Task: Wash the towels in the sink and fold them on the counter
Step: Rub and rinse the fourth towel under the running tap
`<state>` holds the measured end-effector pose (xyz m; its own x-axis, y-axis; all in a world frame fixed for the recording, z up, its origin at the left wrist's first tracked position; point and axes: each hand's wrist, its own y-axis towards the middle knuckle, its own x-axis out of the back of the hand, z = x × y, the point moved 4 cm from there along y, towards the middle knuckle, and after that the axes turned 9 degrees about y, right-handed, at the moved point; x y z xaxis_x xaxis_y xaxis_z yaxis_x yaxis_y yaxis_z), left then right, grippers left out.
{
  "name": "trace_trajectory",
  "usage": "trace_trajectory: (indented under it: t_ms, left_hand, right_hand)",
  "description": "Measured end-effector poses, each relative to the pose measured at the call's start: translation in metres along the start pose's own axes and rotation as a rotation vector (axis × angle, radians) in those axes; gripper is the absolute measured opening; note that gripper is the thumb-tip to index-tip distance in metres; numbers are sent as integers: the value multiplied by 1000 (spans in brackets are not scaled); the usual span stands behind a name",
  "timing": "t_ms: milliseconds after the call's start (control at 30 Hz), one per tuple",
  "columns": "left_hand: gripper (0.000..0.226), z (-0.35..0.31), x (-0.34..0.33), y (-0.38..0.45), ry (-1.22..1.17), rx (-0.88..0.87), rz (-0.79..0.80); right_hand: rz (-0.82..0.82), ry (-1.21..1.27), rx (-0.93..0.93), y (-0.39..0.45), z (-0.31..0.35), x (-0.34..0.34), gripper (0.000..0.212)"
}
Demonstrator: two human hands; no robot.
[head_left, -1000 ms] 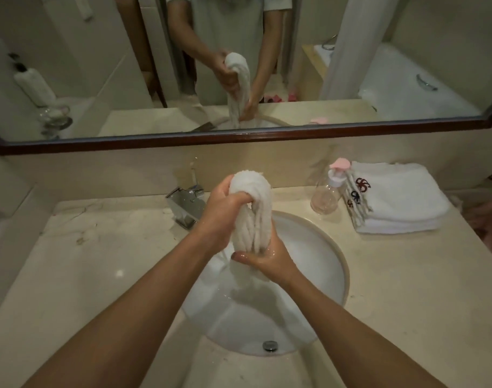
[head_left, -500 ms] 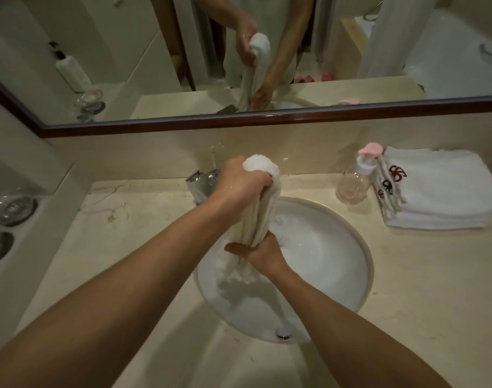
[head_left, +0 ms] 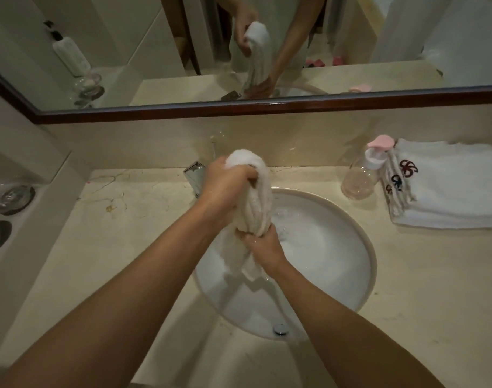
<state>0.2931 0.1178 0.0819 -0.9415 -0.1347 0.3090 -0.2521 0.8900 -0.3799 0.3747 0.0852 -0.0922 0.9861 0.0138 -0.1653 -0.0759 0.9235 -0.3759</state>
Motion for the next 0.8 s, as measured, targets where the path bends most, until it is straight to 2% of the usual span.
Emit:
trace_trajectory:
  t_ms: [67, 133, 200, 233, 267, 300, 333, 367, 400, 433, 500, 533, 600, 667, 733, 800]
  left_hand:
    - [18, 11, 17, 12, -104, 46, -62]
    - [11, 33, 33, 22, -156, 118, -50]
    - [24, 63, 44, 28, -69, 176, 2]
    - [36, 78, 50, 28, 81, 151, -10]
    - [47, 89, 54, 26, 299, 62, -56]
    - [61, 94, 54, 20, 541, -119, -99]
    - [71, 93, 46, 12, 736, -380, -90]
    - [83, 92, 33, 3, 870, -621, -9]
    - [94, 93, 17, -1, 940, -767, 107]
    - [103, 95, 3, -2, 922, -809, 210]
    - [111, 95, -16, 10, 639, -648, 339]
    - [109, 94, -22, 16, 450, -554, 356]
    - [90, 95, -30, 26, 160, -416, 350]
    - [69, 97, -36, 31, -14, -319, 353]
    - [59, 103, -43, 34, -148, -204, 369]
    - [53, 111, -48, 35, -324, -50, 366]
  right_hand:
    - [62, -17, 38, 2, 12, 11, 40]
    - [133, -54, 52, 2, 26, 23, 41]
    - [188, -159, 61, 4, 40, 37, 42]
    - [225, -221, 71, 3, 50, 43, 40]
    - [263, -285, 80, 3, 59, 48, 37]
    - [318, -357, 88, 0, 70, 49, 34]
    - [374, -439, 83, -2, 80, 48, 33]
    - [422, -528, 73, -5, 89, 46, 33]
    - [464, -611, 68, -6, 99, 43, 36]
    - [506, -665, 66, -6, 107, 41, 41]
    - [563, -695, 31, -6, 122, 41, 50]
    - [559, -672, -19, -5, 129, 46, 47]
    - [543, -559, -138, -5, 144, 56, 31]
    - [503, -470, -191, -3, 146, 65, 26]
    - [392, -413, -189, 2, 135, 75, 42]
    - [344, -214, -237, 1, 104, 85, 70]
